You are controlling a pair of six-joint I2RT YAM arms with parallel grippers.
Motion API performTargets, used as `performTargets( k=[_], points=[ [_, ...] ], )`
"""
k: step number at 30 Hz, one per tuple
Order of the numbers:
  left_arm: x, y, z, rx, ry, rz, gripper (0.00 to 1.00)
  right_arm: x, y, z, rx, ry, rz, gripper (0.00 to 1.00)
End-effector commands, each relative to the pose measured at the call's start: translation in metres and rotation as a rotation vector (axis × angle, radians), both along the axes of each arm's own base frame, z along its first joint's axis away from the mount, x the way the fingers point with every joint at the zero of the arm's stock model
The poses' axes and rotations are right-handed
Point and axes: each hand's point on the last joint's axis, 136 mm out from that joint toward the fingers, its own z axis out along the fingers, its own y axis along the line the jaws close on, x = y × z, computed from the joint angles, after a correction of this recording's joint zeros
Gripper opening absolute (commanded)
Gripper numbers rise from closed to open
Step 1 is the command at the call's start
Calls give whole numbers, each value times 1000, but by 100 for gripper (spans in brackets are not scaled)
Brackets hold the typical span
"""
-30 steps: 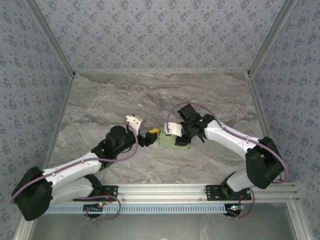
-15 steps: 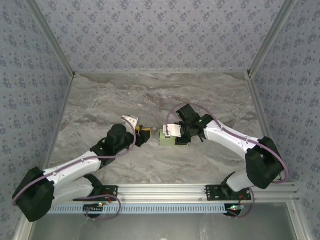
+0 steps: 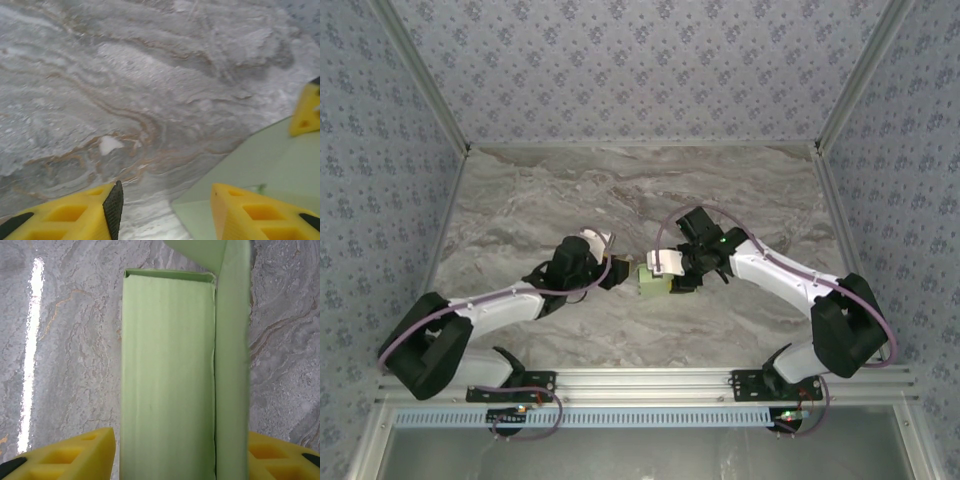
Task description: Fold the paper box
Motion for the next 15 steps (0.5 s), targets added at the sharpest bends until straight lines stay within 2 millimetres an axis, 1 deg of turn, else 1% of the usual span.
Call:
performTargets(
  k=[1, 3, 6, 9, 10, 15],
  points=[
    [-9, -12, 28, -55, -45, -87, 52, -7, 0, -2, 5, 47, 28, 56],
    [-18, -10, 24, -36, -45, -124, 58, -7, -1, -3, 5, 48, 29, 56],
    [-24, -5, 21, -40, -54, -122, 58, -8, -1, -4, -2, 52, 32, 56],
    [-27, -5, 21, -43, -53, -137, 59, -9, 0, -5, 1, 57, 35, 56],
    [-27, -6, 22, -41, -51, -140, 59, -9, 1, -4, 5, 57, 39, 56],
    [-22, -8, 10, -21, -33, -137, 59, -9, 2, -4, 4, 59, 42, 56]
  ],
)
